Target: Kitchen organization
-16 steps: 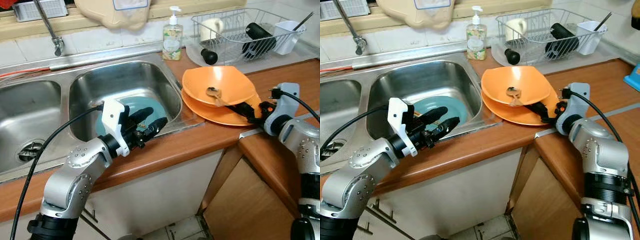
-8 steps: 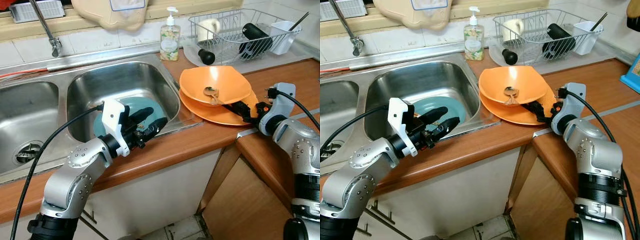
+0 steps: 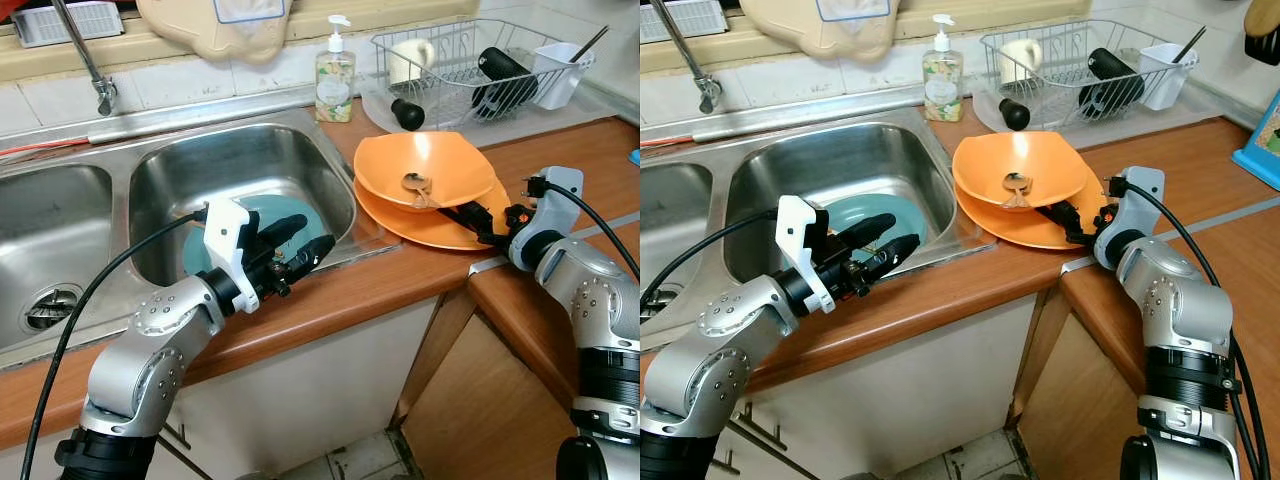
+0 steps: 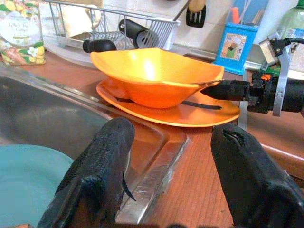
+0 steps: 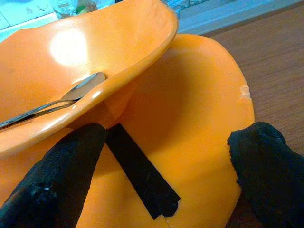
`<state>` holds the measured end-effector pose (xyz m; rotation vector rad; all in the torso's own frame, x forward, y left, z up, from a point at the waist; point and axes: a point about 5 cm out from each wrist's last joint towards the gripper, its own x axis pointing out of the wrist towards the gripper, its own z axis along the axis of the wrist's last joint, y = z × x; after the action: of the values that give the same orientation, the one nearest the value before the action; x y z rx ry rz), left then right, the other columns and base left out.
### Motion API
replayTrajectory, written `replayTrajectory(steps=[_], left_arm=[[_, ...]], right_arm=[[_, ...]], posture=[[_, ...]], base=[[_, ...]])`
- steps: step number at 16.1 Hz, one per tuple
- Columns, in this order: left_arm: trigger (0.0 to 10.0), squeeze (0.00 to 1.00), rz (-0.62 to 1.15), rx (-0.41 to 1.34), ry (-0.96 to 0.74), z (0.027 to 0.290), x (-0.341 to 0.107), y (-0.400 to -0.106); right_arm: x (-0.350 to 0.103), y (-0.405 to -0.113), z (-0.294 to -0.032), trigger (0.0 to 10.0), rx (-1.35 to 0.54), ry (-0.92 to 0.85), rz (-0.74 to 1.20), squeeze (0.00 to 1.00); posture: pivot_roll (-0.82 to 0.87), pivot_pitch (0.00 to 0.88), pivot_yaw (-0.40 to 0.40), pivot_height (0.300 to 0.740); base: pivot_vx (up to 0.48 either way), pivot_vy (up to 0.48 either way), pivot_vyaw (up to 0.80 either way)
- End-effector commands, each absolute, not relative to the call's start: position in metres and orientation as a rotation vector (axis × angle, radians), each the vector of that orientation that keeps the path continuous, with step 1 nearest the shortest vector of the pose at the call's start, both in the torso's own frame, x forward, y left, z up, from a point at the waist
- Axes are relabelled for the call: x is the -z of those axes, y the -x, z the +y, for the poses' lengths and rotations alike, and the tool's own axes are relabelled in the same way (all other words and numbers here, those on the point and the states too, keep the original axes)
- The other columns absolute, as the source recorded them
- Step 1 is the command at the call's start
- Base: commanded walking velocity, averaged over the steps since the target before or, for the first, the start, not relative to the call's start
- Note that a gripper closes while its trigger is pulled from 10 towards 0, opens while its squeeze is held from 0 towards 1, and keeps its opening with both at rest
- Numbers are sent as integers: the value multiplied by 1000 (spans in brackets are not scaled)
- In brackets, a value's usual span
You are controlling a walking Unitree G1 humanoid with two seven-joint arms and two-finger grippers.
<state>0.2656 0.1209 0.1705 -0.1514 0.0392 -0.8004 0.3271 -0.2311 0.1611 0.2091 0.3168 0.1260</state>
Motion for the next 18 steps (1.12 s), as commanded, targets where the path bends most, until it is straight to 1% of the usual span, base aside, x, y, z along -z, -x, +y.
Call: replayTrajectory(steps=[1, 4, 6, 13, 16, 17, 18], left_arm=[[10000, 0, 31, 797, 137, 122, -175, -267], [10000, 0, 33, 800, 136, 121, -174, -266], [10000, 0, 39, 796, 130, 122, -173, -266], [10000, 0, 47, 795, 131, 122, -171, -266], [10000, 0, 49, 793, 132, 121, -170, -266], [10000, 0, 49, 793, 133, 121, -170, -266], [10000, 0, 49, 793, 133, 121, -170, -266]], right_arm=[[-141, -325, -220, 10000, -153, -243, 420, 0], [-141, -324, -221, 10000, -154, -209, 417, 0], [-145, -323, -232, 10000, -143, -126, 390, 0], [-165, -318, -266, 10000, -112, -98, 347, 0], [-178, -320, -291, 10000, 16, -31, 281, 0], [-180, -321, -293, 10000, 32, -17, 273, 0], [-183, -323, -300, 10000, 88, 17, 248, 0]], posture=[[-18, 0, 66, 740], [-18, 0, 67, 740], [-19, 0, 66, 740], [-30, 0, 66, 740], [-31, 0, 64, 740], [-32, 0, 64, 740], [-31, 0, 63, 740]], base=[[0, 0, 0], [0, 0, 0], [0, 0, 0], [0, 0, 0], [0, 0, 0], [0, 0, 0], [0, 0, 0]])
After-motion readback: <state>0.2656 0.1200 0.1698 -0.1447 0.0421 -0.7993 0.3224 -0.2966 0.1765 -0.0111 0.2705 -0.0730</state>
